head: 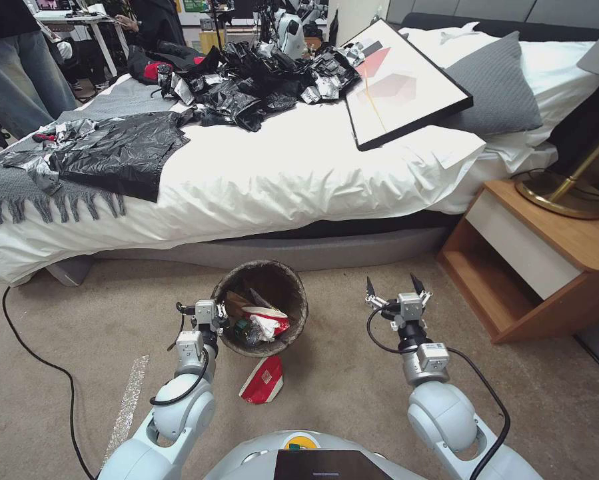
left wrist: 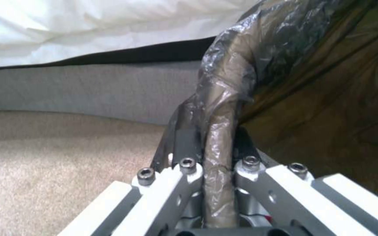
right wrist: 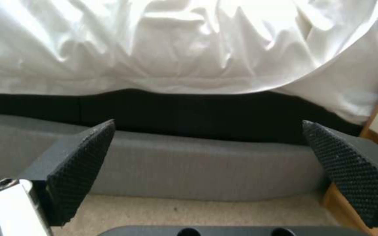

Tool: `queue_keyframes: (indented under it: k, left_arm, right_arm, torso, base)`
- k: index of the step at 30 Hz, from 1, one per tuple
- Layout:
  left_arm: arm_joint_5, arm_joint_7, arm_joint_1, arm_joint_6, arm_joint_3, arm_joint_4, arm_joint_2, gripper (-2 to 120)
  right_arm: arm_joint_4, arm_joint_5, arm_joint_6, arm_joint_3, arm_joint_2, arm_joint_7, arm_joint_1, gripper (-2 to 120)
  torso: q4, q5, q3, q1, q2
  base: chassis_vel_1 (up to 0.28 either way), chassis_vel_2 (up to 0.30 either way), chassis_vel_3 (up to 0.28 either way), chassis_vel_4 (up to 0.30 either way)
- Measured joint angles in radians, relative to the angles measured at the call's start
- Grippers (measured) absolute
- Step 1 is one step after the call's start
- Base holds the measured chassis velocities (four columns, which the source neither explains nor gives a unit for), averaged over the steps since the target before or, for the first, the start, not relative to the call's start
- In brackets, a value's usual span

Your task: Pick up the trash bin, then pick up the garbage from the floor and place it into the trash bin.

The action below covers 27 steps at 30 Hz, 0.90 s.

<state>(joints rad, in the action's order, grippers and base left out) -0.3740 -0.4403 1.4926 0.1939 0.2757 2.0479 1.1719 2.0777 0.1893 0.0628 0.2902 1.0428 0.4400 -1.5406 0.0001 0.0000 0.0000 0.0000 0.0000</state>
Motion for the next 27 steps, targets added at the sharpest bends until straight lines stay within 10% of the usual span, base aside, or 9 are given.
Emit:
queue_keyframes:
  k: [27]
  left_arm:
    - [-0.007, -0.006, 0.006, 0.004, 0.001, 0.008, 0.003, 0]
  right_arm:
    - [-0.026, 0.018, -0.039, -0.082, -0.009, 0.007, 0.040, 100]
  torso:
    - [0.0000, -0.0001, 0.000, 0.000, 0.000]
  base:
    - [0.055, 0.051, 0.051, 0.051]
